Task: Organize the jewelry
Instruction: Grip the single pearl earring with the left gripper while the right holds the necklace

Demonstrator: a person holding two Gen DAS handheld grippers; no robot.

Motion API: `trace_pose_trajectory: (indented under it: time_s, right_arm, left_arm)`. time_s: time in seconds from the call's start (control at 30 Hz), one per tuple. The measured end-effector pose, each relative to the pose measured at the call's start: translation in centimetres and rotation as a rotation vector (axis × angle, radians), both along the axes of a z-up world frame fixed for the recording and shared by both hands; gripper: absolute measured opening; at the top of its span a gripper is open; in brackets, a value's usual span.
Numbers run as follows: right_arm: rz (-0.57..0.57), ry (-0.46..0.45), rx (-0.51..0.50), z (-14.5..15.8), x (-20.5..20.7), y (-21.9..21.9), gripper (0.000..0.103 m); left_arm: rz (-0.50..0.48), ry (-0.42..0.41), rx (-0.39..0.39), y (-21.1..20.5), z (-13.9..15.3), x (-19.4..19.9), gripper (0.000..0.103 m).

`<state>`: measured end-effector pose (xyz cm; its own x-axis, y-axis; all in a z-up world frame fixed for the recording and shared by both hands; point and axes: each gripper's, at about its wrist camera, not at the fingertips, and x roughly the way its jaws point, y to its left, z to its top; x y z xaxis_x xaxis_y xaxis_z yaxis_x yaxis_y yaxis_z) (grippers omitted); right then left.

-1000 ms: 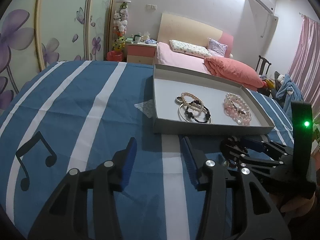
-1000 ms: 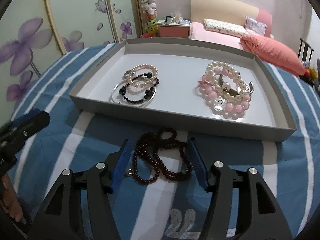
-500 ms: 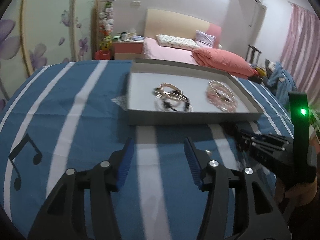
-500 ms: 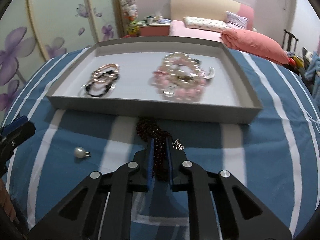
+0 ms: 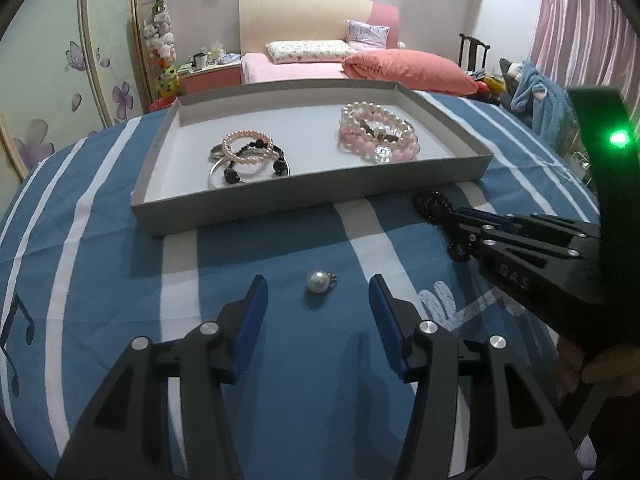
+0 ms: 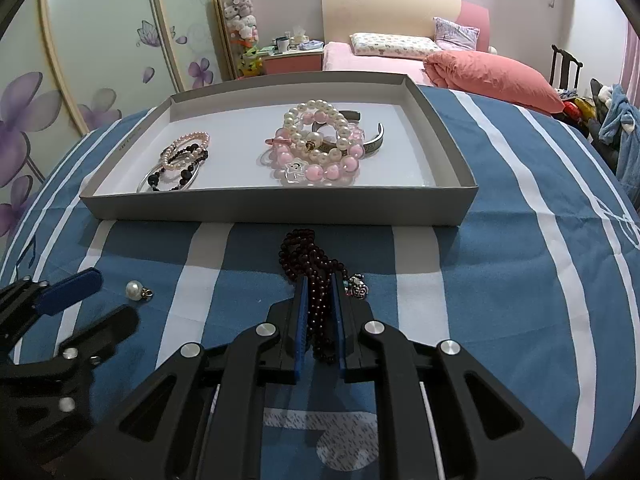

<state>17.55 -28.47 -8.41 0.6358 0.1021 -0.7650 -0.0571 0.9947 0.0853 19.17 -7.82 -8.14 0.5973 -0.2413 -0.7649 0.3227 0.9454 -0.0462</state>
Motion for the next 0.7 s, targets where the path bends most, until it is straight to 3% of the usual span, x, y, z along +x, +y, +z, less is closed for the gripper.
trace_pose_trajectory:
  time_s: [0.3,0.43,0.7]
  right_arm:
    - [0.001,0.001,0.011,0.0,-0.1,-0.3,0.013]
    - [0.001,0.001,0.009,0.0,-0.1,-0.3,0.013]
    - [0.016,-0.001,-0.013,0.1,-0.5,0.4,0.012]
  left_arm:
    - [0.033,0.025,0.026,-0.7,-0.8,1.1,0.033]
    - [0.045,0.013,0.038,-0.6,-0.8,1.2,0.017]
    - [0.115,0.006,0.064,2.2,-0.7,1.3,0.015]
